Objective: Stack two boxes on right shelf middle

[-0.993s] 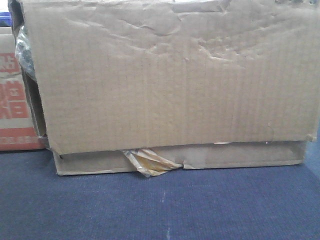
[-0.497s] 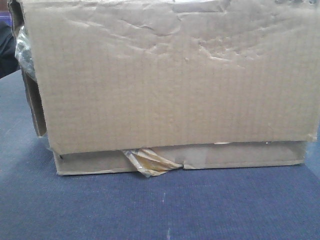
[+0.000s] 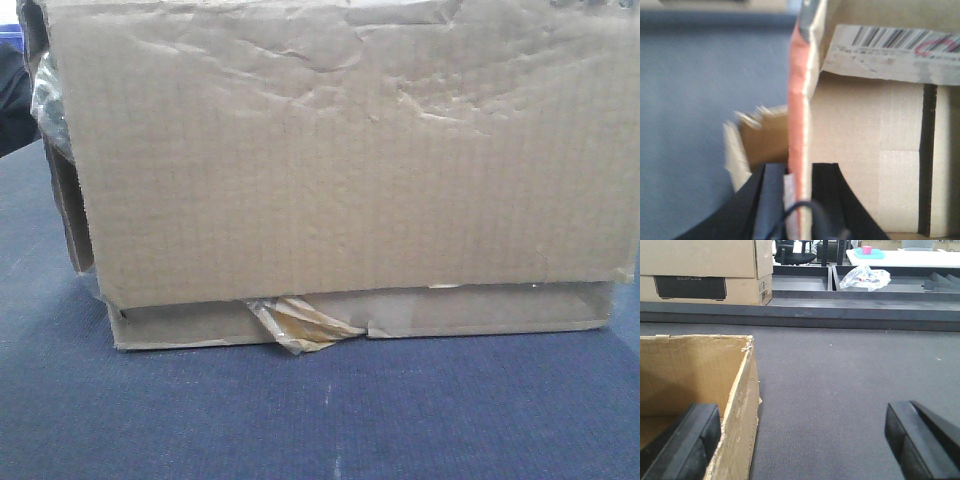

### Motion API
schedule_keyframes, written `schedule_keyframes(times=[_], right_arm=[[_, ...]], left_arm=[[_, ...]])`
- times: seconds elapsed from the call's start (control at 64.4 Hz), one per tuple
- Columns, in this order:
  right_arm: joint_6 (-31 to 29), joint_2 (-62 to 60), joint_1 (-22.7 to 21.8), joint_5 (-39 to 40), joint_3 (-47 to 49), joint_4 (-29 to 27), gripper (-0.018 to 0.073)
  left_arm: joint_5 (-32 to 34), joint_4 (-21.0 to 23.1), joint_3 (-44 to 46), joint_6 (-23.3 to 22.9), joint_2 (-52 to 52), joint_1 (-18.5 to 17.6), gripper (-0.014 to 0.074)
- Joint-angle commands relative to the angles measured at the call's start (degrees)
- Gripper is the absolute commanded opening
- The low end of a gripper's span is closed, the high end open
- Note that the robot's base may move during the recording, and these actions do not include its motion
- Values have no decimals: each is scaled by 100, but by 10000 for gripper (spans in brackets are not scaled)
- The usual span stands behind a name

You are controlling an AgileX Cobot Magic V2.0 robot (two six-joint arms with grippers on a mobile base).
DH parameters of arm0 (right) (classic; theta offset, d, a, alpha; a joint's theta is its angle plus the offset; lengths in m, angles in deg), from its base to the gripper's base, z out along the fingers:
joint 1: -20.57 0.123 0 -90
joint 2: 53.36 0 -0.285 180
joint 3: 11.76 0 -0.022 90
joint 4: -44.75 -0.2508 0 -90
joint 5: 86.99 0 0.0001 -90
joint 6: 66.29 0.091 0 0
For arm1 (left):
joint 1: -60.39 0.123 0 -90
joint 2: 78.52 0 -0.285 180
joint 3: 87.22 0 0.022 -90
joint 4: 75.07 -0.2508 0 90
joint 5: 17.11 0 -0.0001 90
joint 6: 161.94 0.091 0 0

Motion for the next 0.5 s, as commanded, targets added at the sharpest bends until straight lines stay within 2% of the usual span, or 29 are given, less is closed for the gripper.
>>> schedule_keyframes(times=[0.0, 0.109, 0.295, 0.481], right_arm=[[-4, 7, 1, 46, 48, 37, 569], [-4, 7, 90, 49, 48, 37, 569], [-4, 7, 286, 49, 48, 37, 569], [-4, 7, 286, 49, 48, 37, 569]], left_arm=[[140, -304, 31, -441, 362, -375, -111], [3, -416, 31, -702, 805, -535, -111], [-296, -441, 31, -711, 1276, -563, -111], [-472, -514, 31, -711, 1444, -563, -111]])
